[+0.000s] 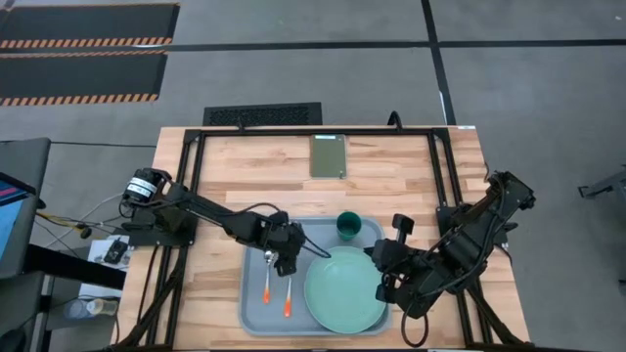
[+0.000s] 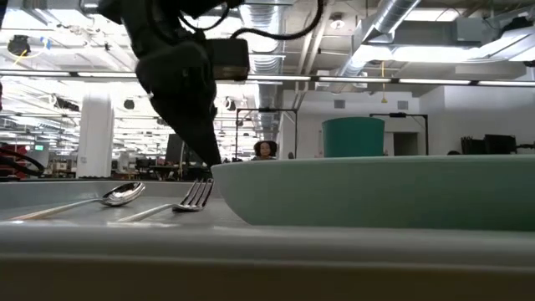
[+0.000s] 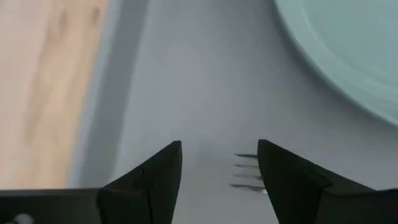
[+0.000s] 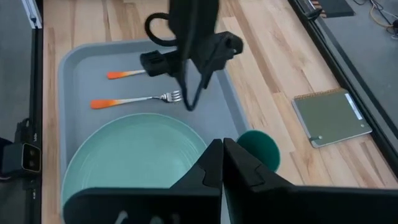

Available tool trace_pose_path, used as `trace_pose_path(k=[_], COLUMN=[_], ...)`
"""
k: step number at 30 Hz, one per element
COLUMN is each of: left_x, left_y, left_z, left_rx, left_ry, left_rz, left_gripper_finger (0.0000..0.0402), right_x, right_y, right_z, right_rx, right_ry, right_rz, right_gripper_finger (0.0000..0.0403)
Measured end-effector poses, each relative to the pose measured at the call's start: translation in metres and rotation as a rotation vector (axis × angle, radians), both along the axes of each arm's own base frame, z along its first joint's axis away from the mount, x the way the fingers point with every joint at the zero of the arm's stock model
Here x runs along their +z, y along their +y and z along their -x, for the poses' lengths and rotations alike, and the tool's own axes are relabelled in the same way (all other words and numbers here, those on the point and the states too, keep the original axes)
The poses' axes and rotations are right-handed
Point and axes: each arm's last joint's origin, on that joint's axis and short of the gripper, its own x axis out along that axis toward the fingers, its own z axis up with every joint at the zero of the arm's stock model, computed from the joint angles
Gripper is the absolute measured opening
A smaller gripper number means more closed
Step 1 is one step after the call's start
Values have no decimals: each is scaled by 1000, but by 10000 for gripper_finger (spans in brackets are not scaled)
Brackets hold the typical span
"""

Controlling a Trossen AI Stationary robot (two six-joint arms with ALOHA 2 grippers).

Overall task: Pick and place plate/cup/fork/spoon on tray
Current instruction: Adjust the fork on the blue tray

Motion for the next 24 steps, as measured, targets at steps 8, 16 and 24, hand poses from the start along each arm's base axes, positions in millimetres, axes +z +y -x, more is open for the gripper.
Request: trace_pose_path(k=[8, 16, 24], left_x=[-2, -2, -2], left_y=[17, 15, 20], left_z=[-1, -1, -1], left_rx=[-122, -234, -232], left_ry=[56, 69, 68], left_rz=[-6, 93, 93], left_gripper_finger=[192, 192, 192], right_x=[0, -1, -1], right_y=[0, 0, 0], right_z=[0, 1, 1], right_rx=[9, 13, 13], right_ry=[15, 30, 31], right_rz=[-7, -6, -7], right_gripper_finger=[21, 20, 21])
